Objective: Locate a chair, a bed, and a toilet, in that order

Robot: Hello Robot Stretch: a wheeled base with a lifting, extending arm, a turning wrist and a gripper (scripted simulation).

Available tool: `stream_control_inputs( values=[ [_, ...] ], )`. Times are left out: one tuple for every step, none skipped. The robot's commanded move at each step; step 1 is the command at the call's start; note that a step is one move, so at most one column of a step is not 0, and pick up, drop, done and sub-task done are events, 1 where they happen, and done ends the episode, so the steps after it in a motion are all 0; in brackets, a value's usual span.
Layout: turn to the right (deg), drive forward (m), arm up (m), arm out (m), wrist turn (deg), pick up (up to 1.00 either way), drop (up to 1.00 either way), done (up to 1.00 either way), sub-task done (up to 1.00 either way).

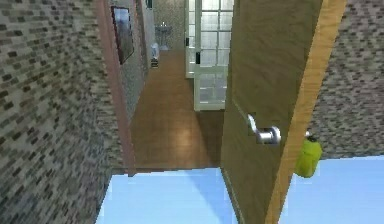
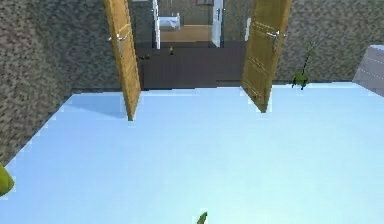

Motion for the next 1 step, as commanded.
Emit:
stream_control_inputs(
  values=[
    [-3.0, 0.0, 0.0, 0.0, 0.0, 0.0, 0.0, 0.0, 0.0]
  ],
)
